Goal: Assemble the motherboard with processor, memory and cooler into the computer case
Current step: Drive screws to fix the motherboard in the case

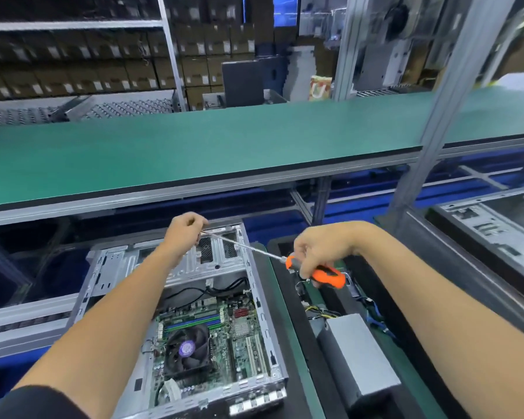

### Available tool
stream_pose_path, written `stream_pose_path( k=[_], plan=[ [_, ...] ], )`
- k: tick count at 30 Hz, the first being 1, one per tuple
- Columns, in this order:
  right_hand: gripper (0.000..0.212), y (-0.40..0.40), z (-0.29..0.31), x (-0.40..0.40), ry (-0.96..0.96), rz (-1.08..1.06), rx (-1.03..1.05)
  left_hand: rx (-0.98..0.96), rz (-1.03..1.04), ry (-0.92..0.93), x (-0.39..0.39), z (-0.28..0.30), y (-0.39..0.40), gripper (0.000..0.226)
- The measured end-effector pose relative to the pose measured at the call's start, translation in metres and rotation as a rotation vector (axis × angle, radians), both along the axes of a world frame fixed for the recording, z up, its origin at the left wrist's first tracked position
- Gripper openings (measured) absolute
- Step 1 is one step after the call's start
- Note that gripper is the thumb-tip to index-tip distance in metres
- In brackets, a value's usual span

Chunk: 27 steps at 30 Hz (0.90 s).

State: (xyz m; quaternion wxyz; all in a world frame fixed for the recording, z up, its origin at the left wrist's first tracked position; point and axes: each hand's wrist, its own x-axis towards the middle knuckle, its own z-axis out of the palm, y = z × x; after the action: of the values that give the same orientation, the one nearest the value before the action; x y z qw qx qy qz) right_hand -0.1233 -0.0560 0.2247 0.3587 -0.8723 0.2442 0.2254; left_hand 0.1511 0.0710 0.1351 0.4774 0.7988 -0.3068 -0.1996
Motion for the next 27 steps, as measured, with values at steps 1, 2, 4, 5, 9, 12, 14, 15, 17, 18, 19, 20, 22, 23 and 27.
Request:
stream_pose_path(
  k=[1, 2, 4, 5, 9, 12, 14, 15, 17, 18, 19, 20, 22, 23, 27],
  plan=[
    [0.019, 0.001, -0.011, -0.002, 0.019, 0.013, 0.008, 0.016, -0.028, -0.059, -0.003, 0.004, -0.006, 0.028],
    [0.020, 0.001, -0.022, -0.005, 0.028, 0.008, 0.049, 0.016, -0.050, -0.101, -0.007, 0.008, -0.014, 0.026],
    [0.026, 0.001, -0.042, -0.008, 0.069, 0.004, 0.159, -0.023, -0.065, -0.152, -0.019, 0.017, -0.033, 0.022],
    [0.022, 0.002, -0.052, -0.009, 0.102, 0.022, 0.174, -0.047, -0.072, -0.172, -0.027, 0.021, -0.044, 0.020],
    [0.019, 0.007, -0.089, -0.010, 0.145, -0.016, 0.261, -0.072, -0.230, -0.366, -0.067, 0.034, -0.090, 0.008],
    [0.017, 0.011, -0.117, -0.009, 0.174, -0.133, 0.424, 0.101, -0.427, -0.519, -0.091, 0.020, -0.107, 0.014],
    [0.018, 0.014, -0.134, -0.007, 0.183, -0.209, 0.459, 0.327, -0.525, -0.624, -0.106, 0.000, -0.108, 0.018],
    [0.019, 0.016, -0.142, -0.005, 0.185, -0.245, 0.464, 0.444, -0.575, -0.696, -0.114, -0.011, -0.105, 0.020],
    [0.019, 0.020, -0.154, 0.003, 0.203, -0.265, 0.431, 0.636, -0.691, -0.823, -0.131, -0.031, -0.097, 0.023],
    [0.017, 0.023, -0.160, 0.008, 0.221, -0.251, 0.402, 0.703, -0.739, -0.861, -0.138, -0.038, -0.094, 0.023],
    [0.015, 0.025, -0.167, 0.013, 0.236, -0.238, 0.373, 0.754, -0.778, -0.886, -0.143, -0.046, -0.091, 0.023],
    [0.014, 0.028, -0.173, 0.019, 0.256, -0.224, 0.345, 0.803, -0.811, -0.910, -0.148, -0.053, -0.090, 0.025],
    [0.019, 0.032, -0.185, 0.028, 0.277, -0.155, 0.259, 0.932, -0.873, -0.954, -0.155, -0.063, -0.089, 0.031],
    [0.024, 0.034, -0.189, 0.029, 0.288, -0.098, 0.192, 1.022, -0.909, -0.958, -0.158, -0.068, -0.088, 0.034],
    [0.028, 0.036, -0.196, 0.027, 0.314, -0.027, 0.099, 1.335, -1.010, -0.898, -0.168, -0.088, -0.088, 0.043]
  ],
)
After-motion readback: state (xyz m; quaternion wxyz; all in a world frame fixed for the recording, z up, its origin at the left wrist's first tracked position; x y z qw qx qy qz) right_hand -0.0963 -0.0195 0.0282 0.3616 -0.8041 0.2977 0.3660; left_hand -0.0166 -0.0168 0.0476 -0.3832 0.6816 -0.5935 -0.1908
